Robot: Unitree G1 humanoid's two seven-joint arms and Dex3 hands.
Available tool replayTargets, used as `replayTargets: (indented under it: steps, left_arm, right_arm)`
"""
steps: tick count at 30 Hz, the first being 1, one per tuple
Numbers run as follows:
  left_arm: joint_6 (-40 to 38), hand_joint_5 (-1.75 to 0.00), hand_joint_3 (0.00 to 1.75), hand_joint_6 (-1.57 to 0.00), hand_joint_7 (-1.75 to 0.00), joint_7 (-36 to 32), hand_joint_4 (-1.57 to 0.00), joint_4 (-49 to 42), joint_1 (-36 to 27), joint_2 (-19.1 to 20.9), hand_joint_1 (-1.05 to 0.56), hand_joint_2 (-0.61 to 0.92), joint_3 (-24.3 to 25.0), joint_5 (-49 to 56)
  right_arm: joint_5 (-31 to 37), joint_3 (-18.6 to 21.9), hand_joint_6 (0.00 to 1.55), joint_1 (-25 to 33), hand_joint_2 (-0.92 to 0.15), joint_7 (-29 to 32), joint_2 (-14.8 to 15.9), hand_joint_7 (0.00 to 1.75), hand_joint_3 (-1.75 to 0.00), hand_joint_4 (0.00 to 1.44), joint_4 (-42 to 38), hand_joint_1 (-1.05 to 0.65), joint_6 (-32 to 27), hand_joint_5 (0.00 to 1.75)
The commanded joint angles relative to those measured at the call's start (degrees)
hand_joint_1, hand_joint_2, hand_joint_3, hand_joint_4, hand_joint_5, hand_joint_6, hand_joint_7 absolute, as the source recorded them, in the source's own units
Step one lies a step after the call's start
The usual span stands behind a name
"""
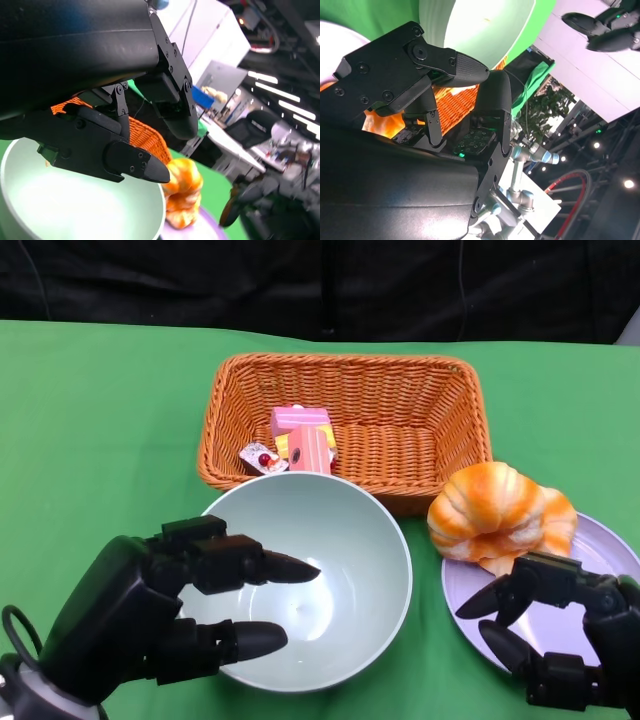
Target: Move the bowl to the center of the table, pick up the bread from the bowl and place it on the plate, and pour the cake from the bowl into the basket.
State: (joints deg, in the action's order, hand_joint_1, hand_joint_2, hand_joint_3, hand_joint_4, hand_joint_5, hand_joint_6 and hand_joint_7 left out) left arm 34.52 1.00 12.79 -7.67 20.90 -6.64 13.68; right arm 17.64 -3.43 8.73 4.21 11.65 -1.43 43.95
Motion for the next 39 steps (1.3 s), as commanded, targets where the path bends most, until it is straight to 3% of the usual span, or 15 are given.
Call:
replayTargets:
  steps: [1, 2, 5, 6, 7, 11, 19, 20, 22, 23, 29, 39]
  left_arm:
    - [-0.9, -1.34, 0.11, -0.65, -0.97, 0.6, -0.66, 1.2, -1.6, -1.8, -0.28, 0.89, 0.6, -1.8]
    - [-1.0, -1.36, 0.18, -0.64, -1.03, 0.6, -0.66, 1.4, -2.2, -2.6, -0.28, 0.85, 0.5, -2.4]
    - [0.1, -1.48, 1.01, -0.67, -1.21, 0.4, -0.71, 1.1, -3.6, -4.6, -0.21, 0.43, 0.3, -3.9]
    - [0.8, -1.51, 1.13, -0.69, -1.24, 0.1, -0.72, 0.6, -3.8, -5.5, -0.19, 0.38, 0.3, -4.2]
    - [1.2, -1.56, 1.36, -0.75, -1.27, -0.2, -0.78, 0.3, -4.0, -6.3, -0.08, 0.29, 0.3, -4.3]
    - [2.2, -1.69, 1.7, -0.88, -1.44, -1.0, -0.92, -0.6, -4.0, -9.4, 0.06, 0.19, 0.6, -3.6]
    - [2.4, -1.74, 1.75, -0.93, -1.56, -0.3, -1.0, -1.4, -4.3, -11.9, 0.08, 0.2, 1.2, -3.1]
    - [2.1, -1.74, 1.75, -0.94, -1.58, 0.2, -1.02, -1.6, -4.5, -12.2, 0.06, 0.2, 0.8, -4.1]
    - [1.1, -1.75, 1.75, -0.93, -1.6, 1.1, -1.03, -1.8, -4.9, -12.3, 0.05, 0.2, 0.3, -5.9]
    - [0.8, -1.75, 1.75, -0.93, -1.6, 1.4, -1.02, -1.7, -5.0, -12.3, 0.05, 0.2, 0.3, -6.4]
    - [2.6, -1.75, 1.74, -0.89, -1.63, 3.1, -1.01, -3.3, -7.2, -12.4, 0.04, 0.2, 1.3, -11.1]
    - [6.8, -1.75, 1.7, -0.87, -1.65, 3.6, -1.0, -7.2, -7.3, -12.7, 0.01, 0.25, 2.3, -12.2]
  right_arm:
    - [-1.2, -0.2, 0.77, 0.4, -0.61, -0.4, -0.1, 0.94, -0.86, 0.71, 0.3, -0.28, 0.6, 1.38]
    - [-1.7, -0.4, 0.77, 0.6, -0.61, -0.8, -0.2, 0.94, -0.86, 0.71, 0.6, -0.28, 0.3, 1.38]
    - [-3.0, -1.4, 0.77, 1.5, -0.61, -2.1, -0.5, 0.96, -0.85, 0.71, 2.2, -0.3, -1.1, 1.4]
    - [-3.5, -1.8, 0.77, 1.6, -0.61, -2.5, -0.6, 0.97, -0.84, 0.71, 2.4, -0.3, -1.1, 1.4]
    - [-3.9, -2.1, 0.78, 1.7, -0.61, -2.9, -0.7, 0.98, -0.84, 0.72, 2.4, -0.29, -1.1, 1.4]
    - [-6.2, -3.6, 0.82, 1.2, -0.57, -4.6, -1.3, 1.02, -0.92, 0.75, 2.1, -0.25, -1.2, 1.41]
    - [-7.5, -4.0, 0.86, 1.2, -0.48, -5.7, -2.6, 0.99, -1.07, 0.78, 1.7, -0.19, -0.3, 1.41]
    - [-8.3, -4.3, 0.88, 1.3, -0.36, -5.9, -2.8, 1.09, -1.37, 0.84, 1.3, -0.15, 0.6, 1.5]
    - [-9.2, -4.5, 0.89, 1.3, -0.26, -6.0, -3.2, 1.21, -1.6, 0.88, 0.4, -0.14, 2.1, 1.62]
    - [-9.3, -4.5, 0.89, 1.2, -0.25, -6.1, -3.3, 1.23, -1.63, 0.88, 0.0, -0.14, 2.6, 1.65]
    - [-9.2, -4.5, 0.87, 0.8, -0.23, -6.0, -4.4, 1.34, -1.66, 0.86, -4.1, -0.16, 6.7, 1.71]
    - [-8.3, -3.9, 0.85, -0.2, -0.22, -5.5, -5.1, 1.36, -1.68, 0.84, -6.6, -0.16, 8.4, 1.74]
